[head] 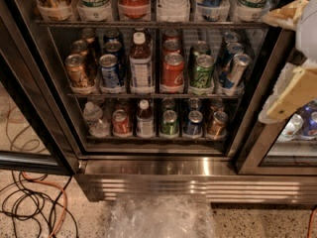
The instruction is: Pick redbull can from top shelf of fridge
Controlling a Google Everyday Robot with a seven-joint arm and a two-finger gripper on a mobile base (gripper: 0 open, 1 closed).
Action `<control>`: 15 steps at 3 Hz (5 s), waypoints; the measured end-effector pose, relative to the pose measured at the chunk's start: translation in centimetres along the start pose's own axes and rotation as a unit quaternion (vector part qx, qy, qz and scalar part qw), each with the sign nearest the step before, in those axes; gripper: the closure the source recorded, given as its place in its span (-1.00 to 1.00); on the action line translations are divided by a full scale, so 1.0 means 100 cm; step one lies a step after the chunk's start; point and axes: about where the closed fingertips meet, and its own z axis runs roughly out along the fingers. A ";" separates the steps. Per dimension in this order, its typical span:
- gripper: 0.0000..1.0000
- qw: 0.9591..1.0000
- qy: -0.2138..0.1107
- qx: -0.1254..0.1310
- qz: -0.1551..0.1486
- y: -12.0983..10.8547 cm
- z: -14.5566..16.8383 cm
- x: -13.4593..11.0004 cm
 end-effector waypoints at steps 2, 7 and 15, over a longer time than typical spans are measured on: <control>-1.00 0.985 -0.088 0.065 0.134 -0.014 -0.009 -0.008; -1.00 0.929 -0.161 0.141 0.302 -0.031 0.009 -0.026; -1.00 0.837 -0.260 0.213 0.432 -0.070 0.027 -0.060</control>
Offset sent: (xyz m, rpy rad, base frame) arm -0.0021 -0.0110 -0.0067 0.1510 -0.0088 -0.1353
